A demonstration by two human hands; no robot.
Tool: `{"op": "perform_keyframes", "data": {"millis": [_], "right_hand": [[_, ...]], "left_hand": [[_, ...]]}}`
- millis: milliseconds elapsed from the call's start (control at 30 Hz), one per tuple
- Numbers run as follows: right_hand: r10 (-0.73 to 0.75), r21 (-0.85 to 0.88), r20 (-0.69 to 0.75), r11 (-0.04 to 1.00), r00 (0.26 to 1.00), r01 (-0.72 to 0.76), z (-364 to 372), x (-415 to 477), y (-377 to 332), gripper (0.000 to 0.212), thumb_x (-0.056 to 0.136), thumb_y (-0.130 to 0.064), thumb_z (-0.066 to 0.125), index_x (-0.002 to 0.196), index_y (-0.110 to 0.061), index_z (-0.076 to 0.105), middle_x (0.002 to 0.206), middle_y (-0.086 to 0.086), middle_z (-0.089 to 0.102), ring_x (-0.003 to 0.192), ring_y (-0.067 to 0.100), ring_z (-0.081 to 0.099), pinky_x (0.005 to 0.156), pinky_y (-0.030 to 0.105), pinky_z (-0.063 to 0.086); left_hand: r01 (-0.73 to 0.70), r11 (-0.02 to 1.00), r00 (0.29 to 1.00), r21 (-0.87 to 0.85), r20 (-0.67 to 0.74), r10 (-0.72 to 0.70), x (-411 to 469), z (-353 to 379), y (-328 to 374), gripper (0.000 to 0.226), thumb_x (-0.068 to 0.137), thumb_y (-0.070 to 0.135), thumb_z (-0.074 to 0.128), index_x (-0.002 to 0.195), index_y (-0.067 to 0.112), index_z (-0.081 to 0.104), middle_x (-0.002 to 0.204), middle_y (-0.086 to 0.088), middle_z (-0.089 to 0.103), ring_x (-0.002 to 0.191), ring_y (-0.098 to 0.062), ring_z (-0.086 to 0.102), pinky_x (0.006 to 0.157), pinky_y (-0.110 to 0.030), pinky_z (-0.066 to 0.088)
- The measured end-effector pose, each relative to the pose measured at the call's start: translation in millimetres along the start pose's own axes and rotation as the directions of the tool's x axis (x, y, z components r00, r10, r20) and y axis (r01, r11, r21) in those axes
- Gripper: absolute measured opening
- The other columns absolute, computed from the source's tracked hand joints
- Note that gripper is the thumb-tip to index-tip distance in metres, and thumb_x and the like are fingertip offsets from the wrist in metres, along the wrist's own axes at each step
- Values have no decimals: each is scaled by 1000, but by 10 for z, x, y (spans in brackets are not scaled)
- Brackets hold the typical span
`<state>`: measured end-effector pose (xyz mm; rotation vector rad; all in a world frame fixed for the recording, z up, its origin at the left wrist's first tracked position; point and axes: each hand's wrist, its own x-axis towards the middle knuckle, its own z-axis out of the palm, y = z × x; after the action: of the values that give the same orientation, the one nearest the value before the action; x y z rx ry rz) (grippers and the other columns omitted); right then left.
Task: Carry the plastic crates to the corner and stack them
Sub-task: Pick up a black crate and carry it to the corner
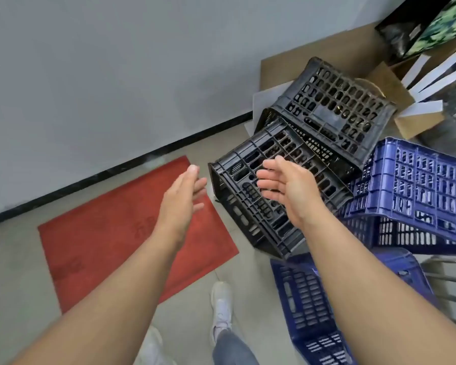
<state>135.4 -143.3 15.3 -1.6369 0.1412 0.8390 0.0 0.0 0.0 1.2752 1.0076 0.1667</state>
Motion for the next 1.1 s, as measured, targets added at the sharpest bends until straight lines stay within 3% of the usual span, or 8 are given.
{"op": "perform_keyframes", "data": {"millis": [167,300,400,500,600,700,867,1100], "right_hand": [[69,-42,-51,997,996,-71,5,206,377,43,100,-40,39,118,-10,63,97,6,74,76,11,68,70,27,55],[134,-95,-111,985,985,-145,111,304,557,39,99,-44,38,110,-15,63,118,26,62,82,18,56,75,37,47],[110,-298,-160,942,981,-154,195,364,688,39,96,-53,35,99,-25,62,109,12,65,91,13,59,87,41,49],[0,-572,-183,813,983,-107,293,472,841,58,93,-62,27,107,-18,62,101,0,63,97,19,58,84,39,44],[-14,-830,-166,541,986,-132,398,641,1044,79,82,-74,18,135,-24,48,127,9,59,117,30,52,98,47,40],[66,-923,-174,338,983,-186,529,775,1295,71,91,-66,26,145,-20,32,140,15,49,128,36,44,105,49,33],[-117,-939,-238,281,964,-198,665,835,1537,57,96,-52,37,135,-10,38,131,20,49,121,36,45,98,46,35],[-327,-963,-196,241,925,-119,558,773,1472,52,97,-48,40,128,-7,46,119,19,55,109,35,51,87,43,40]], "left_hand": [[93,994,993,-55,77,-88,225,-36,-479,49,97,59,26,130,34,52,128,1,64,116,-12,60,98,-39,48],[145,985,984,-94,121,-134,365,-87,-775,58,93,64,20,135,36,49,133,5,61,121,-12,57,102,-43,45],[191,972,976,-134,132,-174,444,-123,-947,60,94,63,18,137,34,47,134,3,59,120,-14,57,102,-43,45],[225,958,969,-178,147,-200,527,-177,-1096,60,95,62,17,137,33,48,134,0,60,117,-16,59,99,-42,47],[245,945,965,-218,146,-217,617,-265,-1245,60,96,60,16,137,31,48,131,-3,62,115,-17,61,98,-43,48],[264,937,962,-229,129,-240,687,-361,-1405,61,95,60,18,138,29,48,130,-5,62,114,-18,61,96,-42,49],[294,927,955,-233,100,-278,762,-537,-1723,59,96,59,19,136,29,48,129,-6,62,114,-19,61,93,-40,50],[294,927,955,-231,46,-291,833,-802,-1967,61,94,62,20,139,29,46,133,-7,60,115,-20,60,88,-38,50]]}}
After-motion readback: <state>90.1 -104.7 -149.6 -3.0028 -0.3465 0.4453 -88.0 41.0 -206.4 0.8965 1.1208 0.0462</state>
